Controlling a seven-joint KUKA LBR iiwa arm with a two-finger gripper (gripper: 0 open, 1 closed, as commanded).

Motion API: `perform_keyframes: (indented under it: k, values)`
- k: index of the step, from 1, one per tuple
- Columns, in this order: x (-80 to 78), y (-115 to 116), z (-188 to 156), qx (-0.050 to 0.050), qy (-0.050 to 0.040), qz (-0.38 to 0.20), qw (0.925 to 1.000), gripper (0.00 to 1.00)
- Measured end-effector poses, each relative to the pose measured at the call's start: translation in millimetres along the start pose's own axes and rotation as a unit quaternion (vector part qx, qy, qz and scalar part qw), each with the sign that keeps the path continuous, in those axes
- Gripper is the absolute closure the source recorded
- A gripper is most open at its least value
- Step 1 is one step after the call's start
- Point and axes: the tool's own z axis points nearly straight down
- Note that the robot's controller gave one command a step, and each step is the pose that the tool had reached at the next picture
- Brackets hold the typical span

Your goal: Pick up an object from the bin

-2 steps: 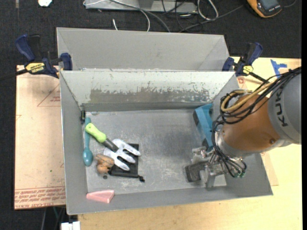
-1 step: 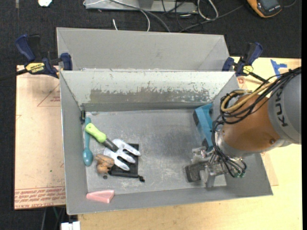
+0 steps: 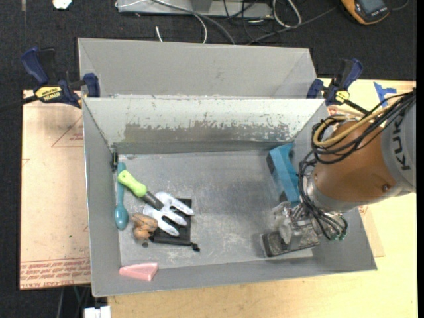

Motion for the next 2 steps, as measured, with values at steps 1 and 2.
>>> perform_keyframes:
  k: [1,2]
  values:
    - [-1.5,-1,-29,0.001,-0.0022,0.001,1.0000,1.00]
    - [-1.6,0,-64,0.000,-0.0007,0.001,1.0000,1.00]
